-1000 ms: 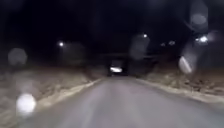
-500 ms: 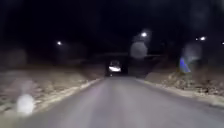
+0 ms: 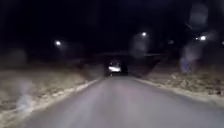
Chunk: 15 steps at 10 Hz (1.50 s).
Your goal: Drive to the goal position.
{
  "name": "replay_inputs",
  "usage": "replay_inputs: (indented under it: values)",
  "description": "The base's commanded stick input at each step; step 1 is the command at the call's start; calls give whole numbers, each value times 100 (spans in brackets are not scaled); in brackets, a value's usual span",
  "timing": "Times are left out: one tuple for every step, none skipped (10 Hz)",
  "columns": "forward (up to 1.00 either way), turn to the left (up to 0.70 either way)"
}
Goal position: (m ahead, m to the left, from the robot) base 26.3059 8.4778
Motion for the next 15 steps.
replay_inputs:
  values:
    - [100,0]
    - [100,0]
    - [100,0]
    - [100,0]
    - [100,0]
    - [100,0]
    - [100,0]
    - [100,0]
    - [100,0]
    - [100,0]
    - [100,0]
    - [100,0]
    - [100,0]
    - [100,0]
    - [24,0]
